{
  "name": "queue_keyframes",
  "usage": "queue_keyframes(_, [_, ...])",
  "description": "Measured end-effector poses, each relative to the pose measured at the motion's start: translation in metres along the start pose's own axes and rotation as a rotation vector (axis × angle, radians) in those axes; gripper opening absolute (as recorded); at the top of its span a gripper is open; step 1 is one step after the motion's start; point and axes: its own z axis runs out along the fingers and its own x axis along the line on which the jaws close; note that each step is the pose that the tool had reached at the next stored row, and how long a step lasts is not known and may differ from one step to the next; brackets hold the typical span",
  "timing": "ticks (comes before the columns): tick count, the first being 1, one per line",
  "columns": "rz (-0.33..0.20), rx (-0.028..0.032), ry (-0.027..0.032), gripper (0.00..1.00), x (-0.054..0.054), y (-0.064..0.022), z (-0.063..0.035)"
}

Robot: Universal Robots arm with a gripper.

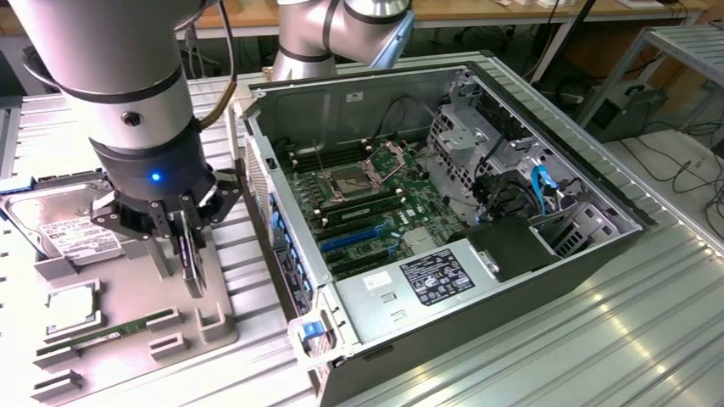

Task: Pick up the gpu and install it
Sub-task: 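Pick up the gpu and move the gpu toward the slot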

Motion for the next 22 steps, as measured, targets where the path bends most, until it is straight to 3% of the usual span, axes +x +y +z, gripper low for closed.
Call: queue_keyframes(22, [0.0, 0.0039, -0.0001, 0.28, -0.001, 0.0029, -0.0683])
